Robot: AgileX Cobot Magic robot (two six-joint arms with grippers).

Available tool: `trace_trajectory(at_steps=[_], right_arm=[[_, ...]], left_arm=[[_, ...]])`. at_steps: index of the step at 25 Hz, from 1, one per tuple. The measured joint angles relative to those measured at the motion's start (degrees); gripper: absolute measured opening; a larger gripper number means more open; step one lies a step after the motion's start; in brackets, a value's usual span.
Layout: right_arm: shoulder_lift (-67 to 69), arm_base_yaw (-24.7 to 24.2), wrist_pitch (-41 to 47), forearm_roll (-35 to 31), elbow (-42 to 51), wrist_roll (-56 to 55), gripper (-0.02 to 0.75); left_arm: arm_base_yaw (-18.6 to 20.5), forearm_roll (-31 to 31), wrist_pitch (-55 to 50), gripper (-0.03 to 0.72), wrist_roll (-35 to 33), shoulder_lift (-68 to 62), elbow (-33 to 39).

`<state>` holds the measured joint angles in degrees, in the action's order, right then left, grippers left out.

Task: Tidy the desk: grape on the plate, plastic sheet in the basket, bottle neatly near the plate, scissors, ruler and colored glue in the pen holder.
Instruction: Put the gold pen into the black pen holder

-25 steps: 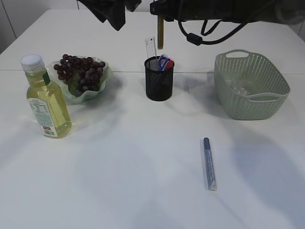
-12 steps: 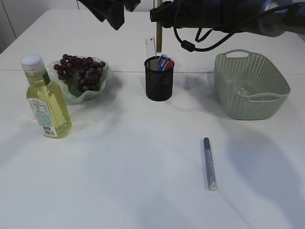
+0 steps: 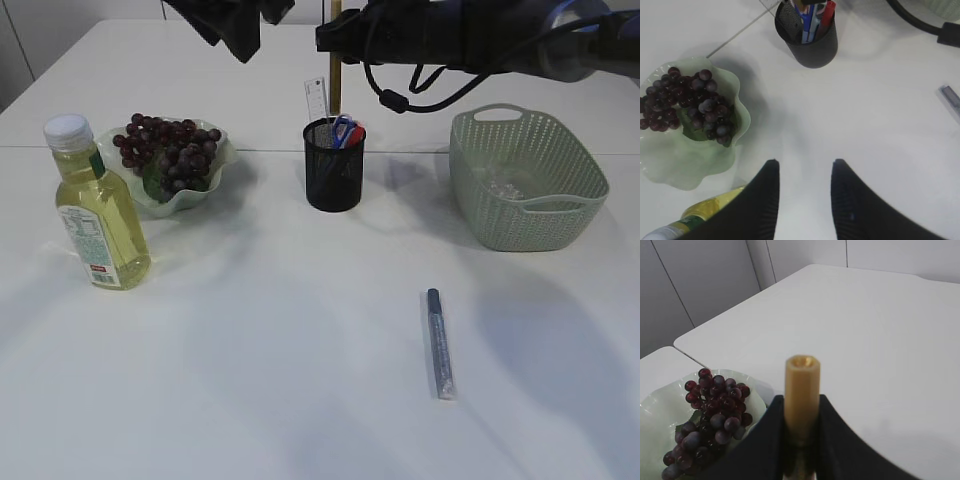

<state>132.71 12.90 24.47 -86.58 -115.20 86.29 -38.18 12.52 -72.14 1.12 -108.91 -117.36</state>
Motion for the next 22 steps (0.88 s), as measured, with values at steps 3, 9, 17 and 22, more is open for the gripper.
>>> trace_trajectory(at_steps=[3, 9, 17, 22], right_arm=[[0.0, 0.0, -0.13, 0.0, 0.0, 0.14, 0.141], [0.0, 0.0, -0.21, 0.0, 0.0, 0.35, 0.154], [0.0, 0.0, -0.25, -0.12, 0.0, 0.35, 0.204], [0.0, 0.0, 0.07, -0.2, 0.0, 0.45, 0.23]], left_arm=[[0.0, 0.0, 0.0, 0.256, 0.0, 0.0, 0.0], [0.0, 0.0, 0.0, 0.249, 0.0, 0.0, 0.0], [0.0, 0.0, 0.0, 0.244, 0.0, 0.0, 0.0], [0.0, 0.0, 0.0, 0.243, 0.0, 0.0, 0.0]])
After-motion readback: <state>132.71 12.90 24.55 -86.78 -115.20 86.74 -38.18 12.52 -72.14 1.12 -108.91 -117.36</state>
